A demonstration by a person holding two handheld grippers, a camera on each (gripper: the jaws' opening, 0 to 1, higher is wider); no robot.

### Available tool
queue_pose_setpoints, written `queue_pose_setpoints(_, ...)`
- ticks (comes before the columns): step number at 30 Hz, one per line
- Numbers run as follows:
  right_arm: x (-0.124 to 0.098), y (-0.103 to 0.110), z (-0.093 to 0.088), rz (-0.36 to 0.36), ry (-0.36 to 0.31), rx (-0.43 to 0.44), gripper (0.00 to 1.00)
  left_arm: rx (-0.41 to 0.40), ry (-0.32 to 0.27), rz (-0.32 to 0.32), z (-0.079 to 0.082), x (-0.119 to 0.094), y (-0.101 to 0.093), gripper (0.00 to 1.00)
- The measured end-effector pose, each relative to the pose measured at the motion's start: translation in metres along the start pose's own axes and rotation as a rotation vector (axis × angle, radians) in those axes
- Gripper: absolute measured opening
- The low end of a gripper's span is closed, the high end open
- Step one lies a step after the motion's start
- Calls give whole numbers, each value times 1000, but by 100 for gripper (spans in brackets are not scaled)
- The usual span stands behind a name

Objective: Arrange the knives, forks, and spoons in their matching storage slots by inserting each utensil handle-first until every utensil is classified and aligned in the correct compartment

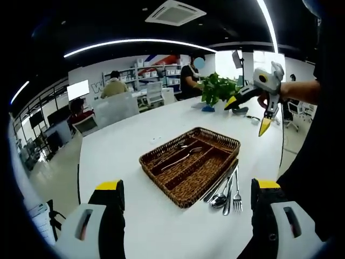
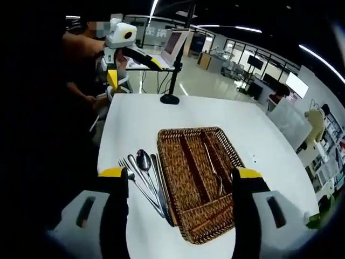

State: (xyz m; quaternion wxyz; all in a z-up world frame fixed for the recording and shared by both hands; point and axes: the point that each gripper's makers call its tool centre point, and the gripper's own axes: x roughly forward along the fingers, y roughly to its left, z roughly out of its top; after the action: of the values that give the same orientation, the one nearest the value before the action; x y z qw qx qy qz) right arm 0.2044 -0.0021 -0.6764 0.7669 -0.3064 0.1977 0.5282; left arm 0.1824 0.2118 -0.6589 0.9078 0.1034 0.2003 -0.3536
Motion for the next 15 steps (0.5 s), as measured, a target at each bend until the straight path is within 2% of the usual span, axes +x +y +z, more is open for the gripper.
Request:
queue_pose_setpoints(3,6,2,-1,16,17,7,80,-4,-1,3,0,-2,-1,100)
queue_pose_setpoints(7,16,7,-5,39,17,-12,73,-18,2,7,-5,-4,1,100)
queue_pose_setpoints(11,28,17,-3,83,5,-18,71,-21,1,14,-5,-6,2,100)
queue_pose_setpoints(15,41,23,-2,104,-1,-34,69,-26,-4,29,-8,-11,10,100)
